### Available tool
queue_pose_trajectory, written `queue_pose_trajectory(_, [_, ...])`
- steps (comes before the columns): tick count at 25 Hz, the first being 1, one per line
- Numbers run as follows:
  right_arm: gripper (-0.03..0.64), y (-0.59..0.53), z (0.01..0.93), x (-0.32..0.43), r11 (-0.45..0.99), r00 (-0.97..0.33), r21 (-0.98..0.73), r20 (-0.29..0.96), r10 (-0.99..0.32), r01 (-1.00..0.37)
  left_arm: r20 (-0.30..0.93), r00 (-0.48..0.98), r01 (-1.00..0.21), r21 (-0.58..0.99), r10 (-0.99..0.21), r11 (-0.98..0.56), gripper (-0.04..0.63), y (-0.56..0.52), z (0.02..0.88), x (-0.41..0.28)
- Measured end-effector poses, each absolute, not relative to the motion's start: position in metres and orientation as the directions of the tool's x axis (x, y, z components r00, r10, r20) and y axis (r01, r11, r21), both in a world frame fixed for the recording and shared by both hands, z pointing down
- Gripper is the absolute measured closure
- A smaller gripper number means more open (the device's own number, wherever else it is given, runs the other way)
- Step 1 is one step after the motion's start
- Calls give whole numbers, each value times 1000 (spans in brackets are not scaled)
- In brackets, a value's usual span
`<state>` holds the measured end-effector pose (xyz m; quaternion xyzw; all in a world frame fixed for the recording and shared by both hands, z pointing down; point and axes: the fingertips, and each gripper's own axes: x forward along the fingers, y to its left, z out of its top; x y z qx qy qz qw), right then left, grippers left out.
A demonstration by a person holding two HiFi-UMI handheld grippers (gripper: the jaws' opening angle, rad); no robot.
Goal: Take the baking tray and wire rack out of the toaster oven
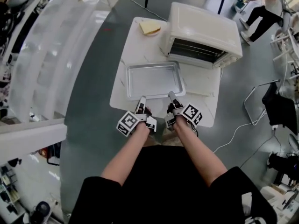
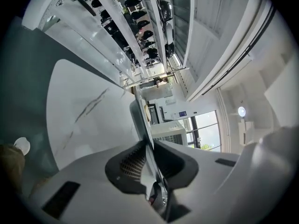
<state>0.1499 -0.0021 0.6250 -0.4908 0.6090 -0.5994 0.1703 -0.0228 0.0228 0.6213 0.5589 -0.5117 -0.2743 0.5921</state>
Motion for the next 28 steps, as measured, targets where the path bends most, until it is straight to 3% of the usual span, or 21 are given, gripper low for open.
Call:
queue_pose_trajectory(11, [488, -30, 670, 55, -192, -515, -863, 443, -734, -467, 337, 277, -250, 929, -900, 271, 529, 1, 667, -117])
queue_pose_trajectory(28, [488, -52, 741, 26, -322, -455, -768, 603, -656, -554, 454, 401, -248, 890, -796, 383, 537, -42, 747, -146])
